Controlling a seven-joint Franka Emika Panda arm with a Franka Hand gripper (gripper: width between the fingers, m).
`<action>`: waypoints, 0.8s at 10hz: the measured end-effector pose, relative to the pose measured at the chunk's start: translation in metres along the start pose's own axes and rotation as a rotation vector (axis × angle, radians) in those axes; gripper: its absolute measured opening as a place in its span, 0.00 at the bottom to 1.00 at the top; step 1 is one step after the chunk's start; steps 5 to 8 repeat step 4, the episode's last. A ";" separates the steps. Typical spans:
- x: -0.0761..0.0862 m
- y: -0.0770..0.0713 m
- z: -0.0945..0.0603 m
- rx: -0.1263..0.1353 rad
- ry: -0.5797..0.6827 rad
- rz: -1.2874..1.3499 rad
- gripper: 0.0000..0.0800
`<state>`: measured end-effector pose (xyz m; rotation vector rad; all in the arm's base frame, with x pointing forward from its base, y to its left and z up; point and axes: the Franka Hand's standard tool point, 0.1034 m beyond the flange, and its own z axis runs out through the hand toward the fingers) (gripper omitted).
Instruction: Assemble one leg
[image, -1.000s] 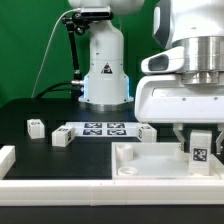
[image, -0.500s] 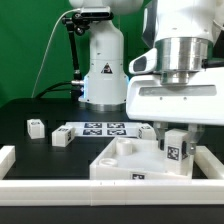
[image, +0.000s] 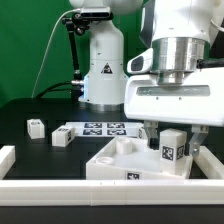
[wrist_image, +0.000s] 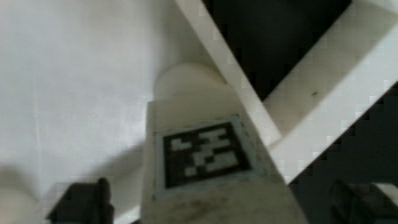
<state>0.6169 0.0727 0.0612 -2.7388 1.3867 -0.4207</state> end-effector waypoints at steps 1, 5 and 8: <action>0.000 0.000 0.000 0.000 0.000 0.000 0.80; 0.000 0.000 0.000 0.000 0.000 0.000 0.81; 0.000 0.000 0.000 0.000 0.000 0.000 0.81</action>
Offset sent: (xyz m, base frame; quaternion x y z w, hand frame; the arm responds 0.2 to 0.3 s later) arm 0.0000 0.0000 0.0000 0.0000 0.0000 0.0000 1.0000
